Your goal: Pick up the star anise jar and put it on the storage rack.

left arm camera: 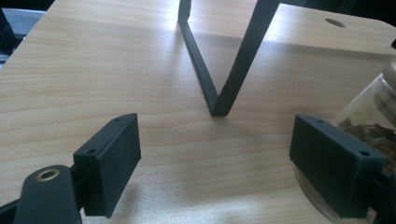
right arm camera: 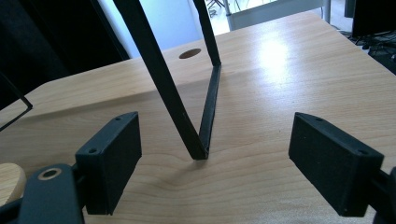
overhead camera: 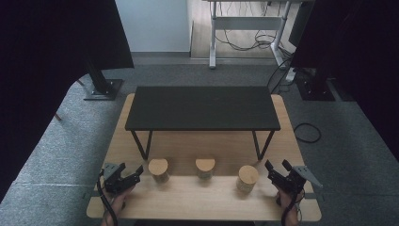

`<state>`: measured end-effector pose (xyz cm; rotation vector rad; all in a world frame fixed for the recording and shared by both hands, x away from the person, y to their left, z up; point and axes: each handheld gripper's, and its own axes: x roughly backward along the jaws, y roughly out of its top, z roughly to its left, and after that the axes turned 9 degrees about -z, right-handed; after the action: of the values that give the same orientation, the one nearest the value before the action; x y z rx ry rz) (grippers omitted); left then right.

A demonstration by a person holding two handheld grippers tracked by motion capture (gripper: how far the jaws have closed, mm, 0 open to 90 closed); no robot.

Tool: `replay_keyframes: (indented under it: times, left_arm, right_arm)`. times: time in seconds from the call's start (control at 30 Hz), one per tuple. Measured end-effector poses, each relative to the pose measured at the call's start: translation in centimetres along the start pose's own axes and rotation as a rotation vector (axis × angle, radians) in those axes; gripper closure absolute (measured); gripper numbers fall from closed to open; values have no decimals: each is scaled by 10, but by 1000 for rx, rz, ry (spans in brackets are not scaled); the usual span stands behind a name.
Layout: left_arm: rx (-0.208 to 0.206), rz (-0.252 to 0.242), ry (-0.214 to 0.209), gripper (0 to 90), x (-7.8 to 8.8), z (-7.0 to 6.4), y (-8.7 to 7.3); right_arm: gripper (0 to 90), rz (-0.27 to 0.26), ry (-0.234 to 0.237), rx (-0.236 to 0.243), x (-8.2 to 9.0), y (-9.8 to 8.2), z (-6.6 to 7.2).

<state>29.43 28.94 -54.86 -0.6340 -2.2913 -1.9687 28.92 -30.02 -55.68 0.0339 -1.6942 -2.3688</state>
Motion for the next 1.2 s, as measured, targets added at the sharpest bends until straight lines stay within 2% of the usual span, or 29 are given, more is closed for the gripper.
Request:
replay_keyframes:
  times: [0.27,0.73,0.97,1.2]
  left_arm:
    - [-5,2,15,148,2,0,0]
    - [11,10,-16,149,2,5,0]
    - [-15,17,-12,137,3,3,0]
    - [-24,10,-42,135,8,5,4]
  right_arm:
    - [171,0,-5,16,0,0,2]
    - [171,1,-4,1,0,0,0]
    - [171,-1,6,-21,0,0,-2]
    - [171,-5,14,-35,1,0,-4]
